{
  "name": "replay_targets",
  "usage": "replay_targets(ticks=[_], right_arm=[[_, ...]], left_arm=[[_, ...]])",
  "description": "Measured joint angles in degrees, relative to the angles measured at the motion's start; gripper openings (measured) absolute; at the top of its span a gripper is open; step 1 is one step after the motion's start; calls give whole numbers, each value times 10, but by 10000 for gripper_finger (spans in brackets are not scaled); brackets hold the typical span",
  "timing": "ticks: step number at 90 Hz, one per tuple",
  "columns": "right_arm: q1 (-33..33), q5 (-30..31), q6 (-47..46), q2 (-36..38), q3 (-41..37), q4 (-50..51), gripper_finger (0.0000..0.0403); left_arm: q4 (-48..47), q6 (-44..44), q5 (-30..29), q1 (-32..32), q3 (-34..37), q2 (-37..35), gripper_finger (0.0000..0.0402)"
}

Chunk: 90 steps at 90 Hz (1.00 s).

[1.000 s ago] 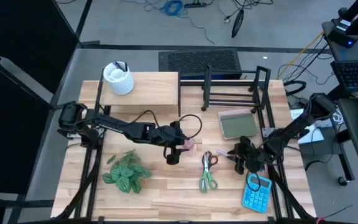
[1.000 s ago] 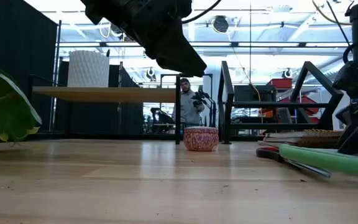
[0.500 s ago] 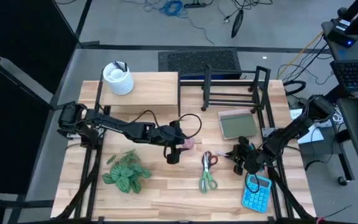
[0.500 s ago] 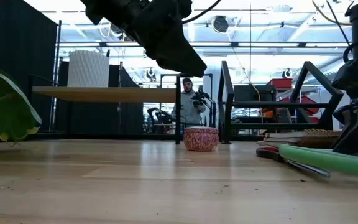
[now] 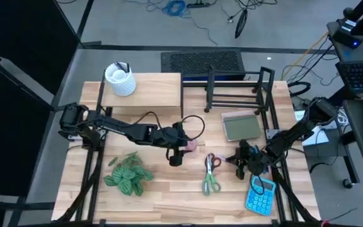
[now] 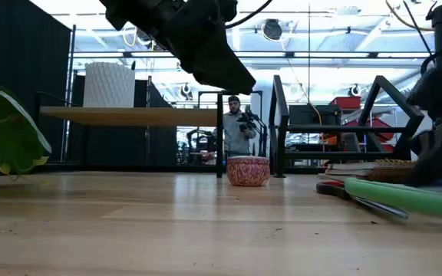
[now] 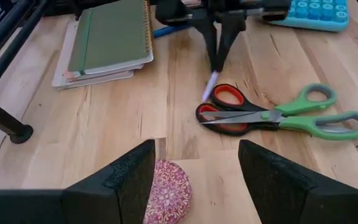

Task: Stock shelves
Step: Put the purple pen into the white pen holder

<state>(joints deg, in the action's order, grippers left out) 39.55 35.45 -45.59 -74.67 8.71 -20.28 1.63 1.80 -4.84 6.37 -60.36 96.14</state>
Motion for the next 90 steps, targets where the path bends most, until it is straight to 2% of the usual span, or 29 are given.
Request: replay_targets(ticks=[24,37,49,64,73,80,90], right_arm=[[0,-9,21,20,1,-31,3],[-5,-90,32,58,2,-20,2],[-19,-155,-19,104,2,52,4],[-35,-226,-82,158,2,127,43],[-33,-246,-90,177,2,155,77],[-33,-248,-60,182,2,164,101],[-33,-233,24,181,2,154,125]], left_arm=[[11,0,0,0,0,0,219],[30,0,0,0,0,0,219],[79,1,0,-1,0,0,219],[137,3,0,-7,0,13,219],[178,6,15,-12,0,43,219],[204,6,18,-14,-5,69,219],[201,20,25,-15,-49,119,219]])
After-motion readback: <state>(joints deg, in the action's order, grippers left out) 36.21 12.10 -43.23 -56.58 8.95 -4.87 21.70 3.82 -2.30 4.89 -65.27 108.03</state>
